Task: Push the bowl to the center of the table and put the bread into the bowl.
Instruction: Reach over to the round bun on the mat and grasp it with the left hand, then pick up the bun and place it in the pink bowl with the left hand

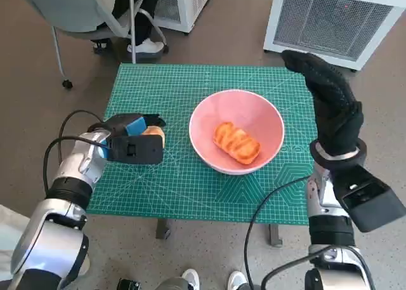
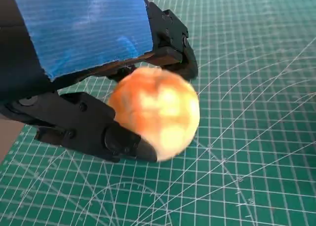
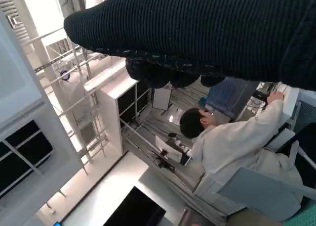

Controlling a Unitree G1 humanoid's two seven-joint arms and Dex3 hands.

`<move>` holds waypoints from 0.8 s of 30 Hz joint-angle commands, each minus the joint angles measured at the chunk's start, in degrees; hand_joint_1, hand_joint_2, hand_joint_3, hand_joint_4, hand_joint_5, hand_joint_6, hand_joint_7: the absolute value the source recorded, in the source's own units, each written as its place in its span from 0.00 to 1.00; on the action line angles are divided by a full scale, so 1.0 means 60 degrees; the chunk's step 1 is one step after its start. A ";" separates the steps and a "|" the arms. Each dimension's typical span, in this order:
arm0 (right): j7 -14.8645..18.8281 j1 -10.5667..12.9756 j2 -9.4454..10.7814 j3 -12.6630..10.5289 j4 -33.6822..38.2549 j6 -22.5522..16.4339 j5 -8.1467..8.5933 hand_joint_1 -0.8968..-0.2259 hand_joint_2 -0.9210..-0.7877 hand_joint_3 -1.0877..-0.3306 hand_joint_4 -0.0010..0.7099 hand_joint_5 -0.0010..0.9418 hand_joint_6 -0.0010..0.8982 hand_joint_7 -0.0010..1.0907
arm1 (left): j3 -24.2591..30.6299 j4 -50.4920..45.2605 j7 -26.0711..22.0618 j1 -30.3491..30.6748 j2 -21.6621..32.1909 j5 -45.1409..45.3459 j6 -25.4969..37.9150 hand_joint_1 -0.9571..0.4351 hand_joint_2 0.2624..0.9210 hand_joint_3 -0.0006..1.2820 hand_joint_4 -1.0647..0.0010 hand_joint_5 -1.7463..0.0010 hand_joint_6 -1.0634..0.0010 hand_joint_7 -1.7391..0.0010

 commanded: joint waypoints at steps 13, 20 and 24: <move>0.0089 0.0255 0.0020 0.0049 0.0105 0.0205 -0.0002 0.44 0.00 0.42 0.45 0.01 0.00 0.64 | 0.0171 0.0469 0.0137 -0.0244 0.0183 -0.0119 -0.0372 0.69 1.00 0.09 0.41 0.29 0.46 0.31; 0.0086 0.0325 0.0030 0.0080 -0.0027 0.0271 0.0022 0.44 0.00 0.42 0.45 0.01 0.00 0.64 | 0.0465 0.0038 0.0047 -0.0459 0.0367 -0.0319 -0.0437 0.69 1.00 0.09 0.39 0.30 0.47 0.29; 0.0115 0.0322 0.0017 0.0077 -0.0009 0.0302 0.0067 0.44 0.00 0.42 0.45 0.01 0.00 0.64 | 0.0774 -0.0461 -0.0059 -0.0596 0.0442 -0.0557 -0.0430 0.69 1.00 0.09 0.39 0.30 0.47 0.29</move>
